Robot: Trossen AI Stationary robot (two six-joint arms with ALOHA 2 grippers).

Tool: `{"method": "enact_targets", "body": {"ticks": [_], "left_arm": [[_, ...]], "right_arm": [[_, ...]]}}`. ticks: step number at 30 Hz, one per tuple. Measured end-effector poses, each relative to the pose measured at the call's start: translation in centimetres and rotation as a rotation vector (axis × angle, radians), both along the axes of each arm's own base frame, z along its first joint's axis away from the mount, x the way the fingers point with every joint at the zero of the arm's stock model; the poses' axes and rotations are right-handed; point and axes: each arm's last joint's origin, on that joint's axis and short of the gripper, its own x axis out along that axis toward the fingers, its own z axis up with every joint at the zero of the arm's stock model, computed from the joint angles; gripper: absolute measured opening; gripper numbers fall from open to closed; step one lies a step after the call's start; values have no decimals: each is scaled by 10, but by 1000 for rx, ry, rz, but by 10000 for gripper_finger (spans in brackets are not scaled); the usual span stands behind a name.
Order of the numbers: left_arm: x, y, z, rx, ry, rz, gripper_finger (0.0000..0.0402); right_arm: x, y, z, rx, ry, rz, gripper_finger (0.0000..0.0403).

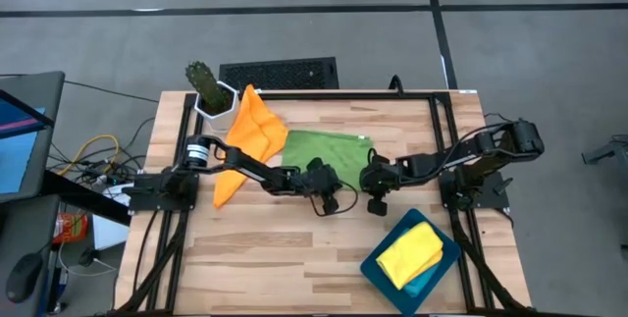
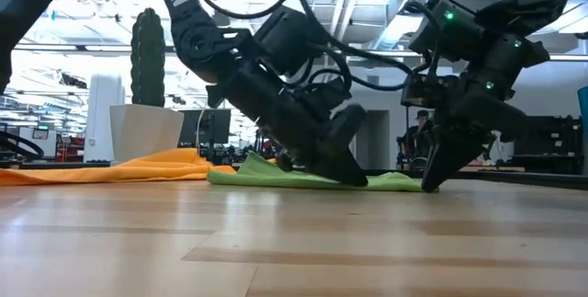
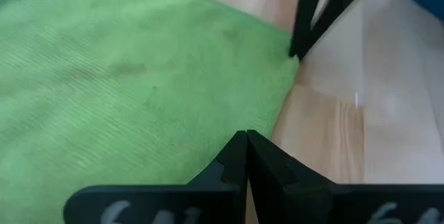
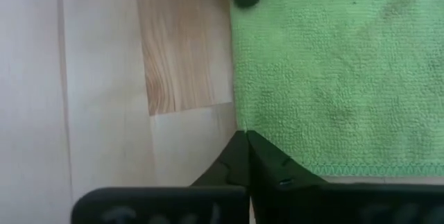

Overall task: Fold microfiber towels
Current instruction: Fold the green microfiber towel

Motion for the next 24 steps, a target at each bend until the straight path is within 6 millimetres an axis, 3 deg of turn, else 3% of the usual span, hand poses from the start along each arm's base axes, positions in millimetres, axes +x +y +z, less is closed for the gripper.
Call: {"method": "enact_targets", "body": {"ticks": [7, 17, 24], "left_arm": [[0, -1, -7, -21, 23, -10, 0], [-2, -3, -9, -18, 46, -19, 0], [-1, -4, -5, -15, 27, -27, 0]], "right_arm": [[4, -1, 3, 10, -7, -10, 12], [27, -3, 29, -81, -108, 67, 16], [32, -11, 32, -129, -143, 115, 13]]}}
